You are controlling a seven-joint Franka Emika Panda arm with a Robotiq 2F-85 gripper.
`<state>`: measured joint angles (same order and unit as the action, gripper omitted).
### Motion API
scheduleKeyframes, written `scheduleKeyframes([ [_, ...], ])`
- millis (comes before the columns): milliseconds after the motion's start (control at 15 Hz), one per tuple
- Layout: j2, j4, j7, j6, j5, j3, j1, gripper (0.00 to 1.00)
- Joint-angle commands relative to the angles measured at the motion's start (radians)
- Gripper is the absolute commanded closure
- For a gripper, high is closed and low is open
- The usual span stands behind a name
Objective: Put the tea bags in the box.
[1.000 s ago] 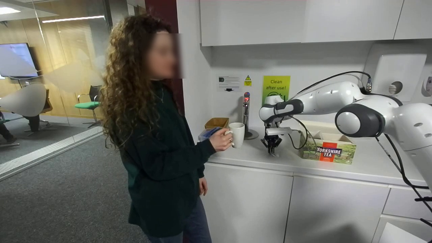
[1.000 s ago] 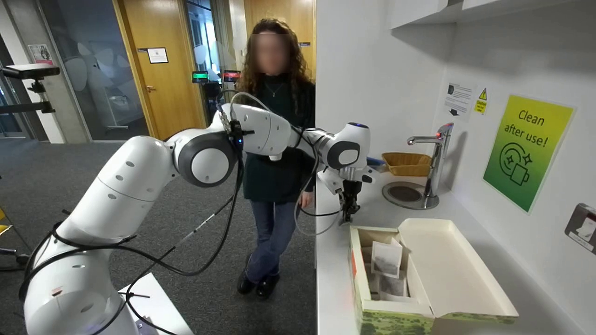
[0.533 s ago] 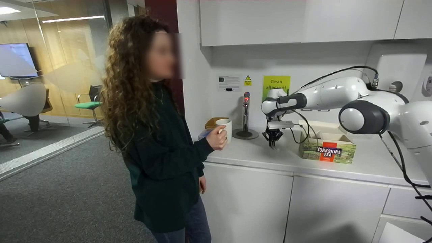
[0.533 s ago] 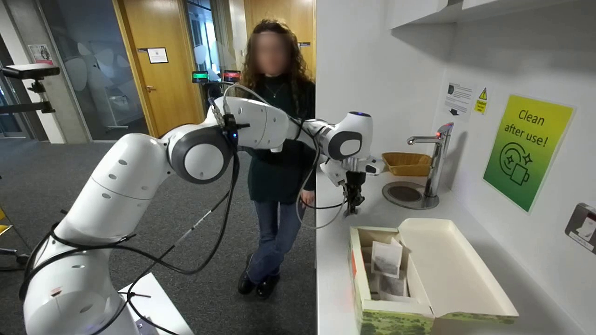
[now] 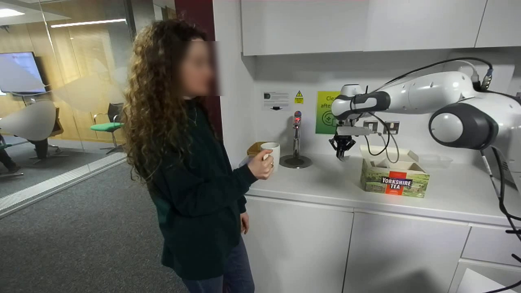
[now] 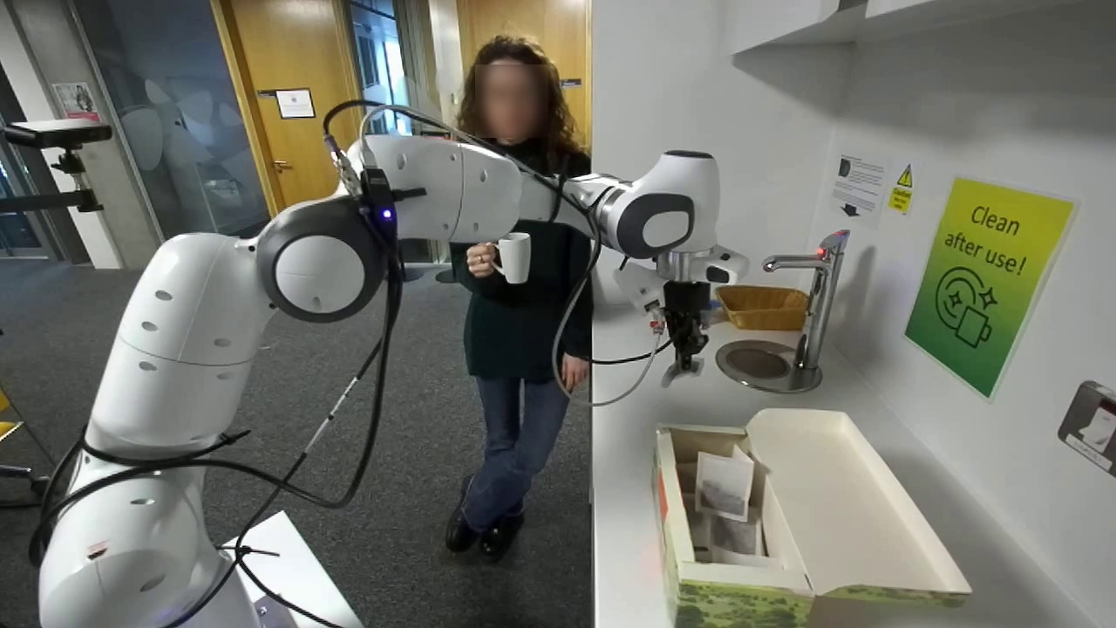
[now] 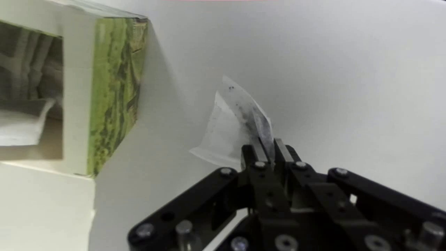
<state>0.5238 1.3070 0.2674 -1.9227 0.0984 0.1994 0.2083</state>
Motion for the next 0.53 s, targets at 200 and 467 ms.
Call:
scheduleKeyframes([
  [200, -0.174, 0.207, 0.009, 0.002, 0.010, 0.055, 0.070, 0.98],
  [467, -0.238, 0.302, 0.014, -0.013, 0.015, 0.093, 0.112, 0.98],
])
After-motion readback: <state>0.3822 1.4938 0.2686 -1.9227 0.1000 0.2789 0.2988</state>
